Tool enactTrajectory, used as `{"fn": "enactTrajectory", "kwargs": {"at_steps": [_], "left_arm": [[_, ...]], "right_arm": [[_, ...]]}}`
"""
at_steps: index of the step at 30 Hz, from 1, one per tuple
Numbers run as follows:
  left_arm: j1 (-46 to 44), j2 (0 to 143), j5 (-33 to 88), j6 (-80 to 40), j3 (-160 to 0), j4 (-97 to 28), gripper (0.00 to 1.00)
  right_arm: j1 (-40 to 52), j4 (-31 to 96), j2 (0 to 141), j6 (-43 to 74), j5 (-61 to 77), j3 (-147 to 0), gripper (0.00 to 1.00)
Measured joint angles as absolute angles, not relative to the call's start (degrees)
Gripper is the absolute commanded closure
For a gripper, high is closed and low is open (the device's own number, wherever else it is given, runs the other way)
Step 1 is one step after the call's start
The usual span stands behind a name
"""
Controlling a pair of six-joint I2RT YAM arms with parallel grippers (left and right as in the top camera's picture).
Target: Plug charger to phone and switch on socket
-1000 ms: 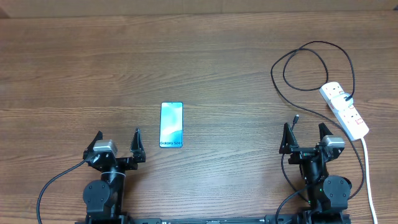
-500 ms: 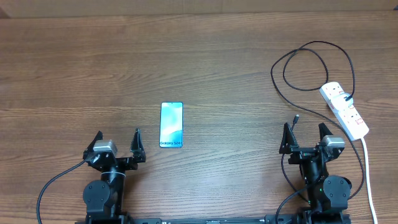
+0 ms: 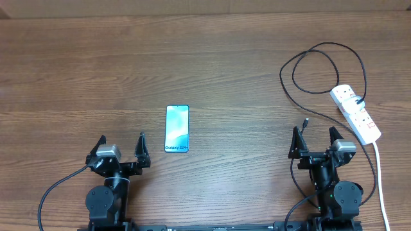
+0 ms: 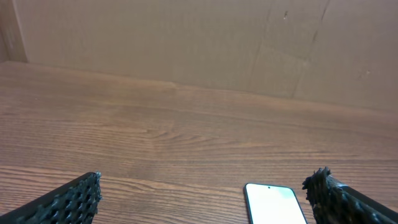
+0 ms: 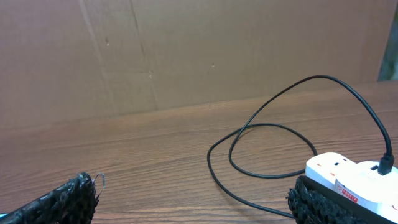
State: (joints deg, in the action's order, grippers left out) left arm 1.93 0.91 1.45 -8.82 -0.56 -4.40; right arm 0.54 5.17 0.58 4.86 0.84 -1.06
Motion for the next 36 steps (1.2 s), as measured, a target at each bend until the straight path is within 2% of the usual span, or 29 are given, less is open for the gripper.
{"fn": "enactTrajectory", "kwargs": {"at_steps": [15,36], "left_arm": [[1.9,0.9,3.7,-13.4,-0.6,-4.3,0.00],[1.9,0.9,5.8,-13.8,-0.6,-4.3,0.00]], "right_arm": [[0.5,5.2,0.6,4.9,0.9,-1.1,0.00],[0.5,5.2,0.6,4.8,0.9,-1.1,0.00]]}}
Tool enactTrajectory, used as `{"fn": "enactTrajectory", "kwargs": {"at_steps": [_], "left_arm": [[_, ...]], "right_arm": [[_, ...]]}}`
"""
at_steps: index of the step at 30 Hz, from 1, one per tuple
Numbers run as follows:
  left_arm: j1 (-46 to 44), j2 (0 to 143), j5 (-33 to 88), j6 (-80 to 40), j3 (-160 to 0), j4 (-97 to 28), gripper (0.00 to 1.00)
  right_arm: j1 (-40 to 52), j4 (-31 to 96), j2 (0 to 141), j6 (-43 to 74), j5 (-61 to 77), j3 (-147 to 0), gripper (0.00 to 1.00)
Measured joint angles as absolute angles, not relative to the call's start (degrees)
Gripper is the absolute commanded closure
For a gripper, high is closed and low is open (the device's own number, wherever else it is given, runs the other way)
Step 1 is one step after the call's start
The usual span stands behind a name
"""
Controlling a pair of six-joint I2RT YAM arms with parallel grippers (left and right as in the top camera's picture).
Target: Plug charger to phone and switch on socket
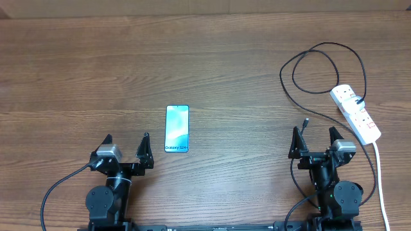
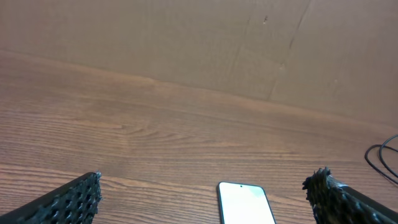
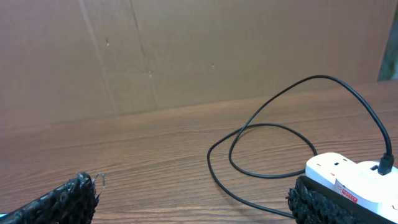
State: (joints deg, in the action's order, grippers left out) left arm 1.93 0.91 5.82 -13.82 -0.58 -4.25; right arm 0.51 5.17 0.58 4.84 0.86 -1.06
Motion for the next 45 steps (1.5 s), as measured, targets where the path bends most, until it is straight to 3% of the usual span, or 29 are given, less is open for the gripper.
{"fn": "enactTrajectory", "kwargs": {"at_steps": [22,36,45], "left_arm": [[1.9,4.0,3.0,-10.9,-12.7,-15.1,0.00],[1.9,31.9,8.7,-10.4,-32.5,-18.4,0.00],[-1.5,51.9,13.1,-11.9,-53.9,-33.8,0.00]], "right_arm": [[0.5,5.2,0.6,4.9,0.9,-1.0,0.00],[0.5,5.2,0.6,4.9,0.9,-1.1,0.00],[0.5,5.1,0.6,4.9,0.9,-1.0,0.00]]}}
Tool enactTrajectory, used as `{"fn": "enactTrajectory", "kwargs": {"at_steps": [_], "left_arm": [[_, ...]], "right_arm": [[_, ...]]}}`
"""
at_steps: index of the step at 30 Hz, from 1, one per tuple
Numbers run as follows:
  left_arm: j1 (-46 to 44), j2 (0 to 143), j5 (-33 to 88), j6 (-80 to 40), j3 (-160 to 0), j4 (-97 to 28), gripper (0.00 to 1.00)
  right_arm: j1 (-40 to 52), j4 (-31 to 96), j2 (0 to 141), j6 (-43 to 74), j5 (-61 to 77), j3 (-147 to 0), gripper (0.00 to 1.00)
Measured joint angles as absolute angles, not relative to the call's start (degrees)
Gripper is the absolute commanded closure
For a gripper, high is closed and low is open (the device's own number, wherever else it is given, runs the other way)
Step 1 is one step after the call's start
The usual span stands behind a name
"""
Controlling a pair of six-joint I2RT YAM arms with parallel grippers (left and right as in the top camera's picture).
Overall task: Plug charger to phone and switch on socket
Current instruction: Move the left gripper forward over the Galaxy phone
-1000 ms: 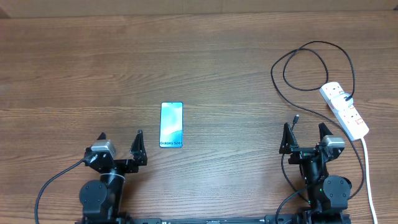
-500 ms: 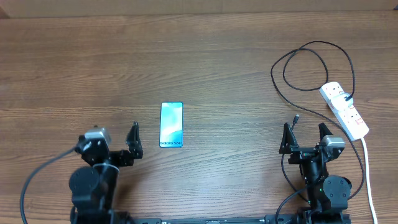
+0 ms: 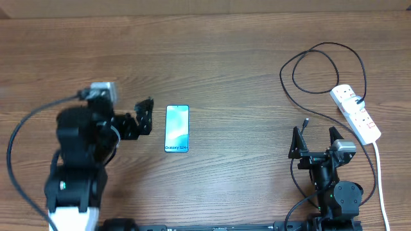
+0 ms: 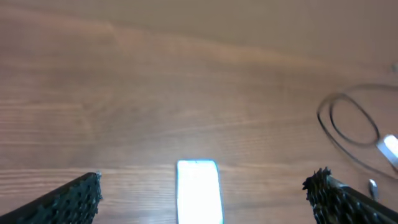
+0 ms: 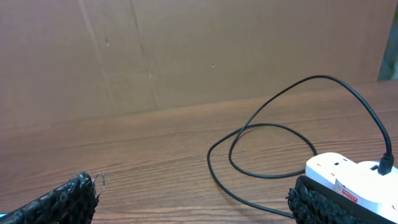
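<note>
The phone (image 3: 177, 128) lies flat at mid-table with its screen lit, and shows blurred low between the fingers in the left wrist view (image 4: 199, 193). My left gripper (image 3: 131, 122) is raised above the table just left of the phone, open and empty. The white power strip (image 3: 355, 113) lies at the right edge, with the black charger cable (image 3: 321, 64) looping from it. The cable's plug end (image 3: 306, 122) rests just ahead of my right gripper (image 3: 315, 142). That gripper sits low near the front edge, open and empty.
A white mains cord (image 3: 380, 173) runs from the power strip toward the front edge on the right. A brown cardboard wall (image 5: 186, 50) stands behind the table.
My left arm has risen off its rest and moved forward. Its open gripper is now beside the phone instead of behind it. The right arm, cable and phone have not moved.
Both arms first rested low at the front edge, open, with the phone ahead of the left one. Then the left gripper had turned slightly toward the phone. Now it is lifted and further forward, looking down on the phone.
</note>
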State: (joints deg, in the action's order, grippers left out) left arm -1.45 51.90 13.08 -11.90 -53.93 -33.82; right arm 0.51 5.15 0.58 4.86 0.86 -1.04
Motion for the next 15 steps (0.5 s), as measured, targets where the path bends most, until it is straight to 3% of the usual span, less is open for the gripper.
{"fn": "enactTrajectory", "kwargs": {"at_steps": [6,15], "left_arm": [[-7.7,62.3,12.2,-12.0,-63.4,-41.3,0.00],[-17.9,74.2,0.9,-15.1,-69.6,-54.1,0.01]], "right_arm": [[0.5,5.1,0.6,4.9,0.9,-1.1,0.00],[0.5,5.2,0.6,4.9,0.9,-1.1,0.00]]}}
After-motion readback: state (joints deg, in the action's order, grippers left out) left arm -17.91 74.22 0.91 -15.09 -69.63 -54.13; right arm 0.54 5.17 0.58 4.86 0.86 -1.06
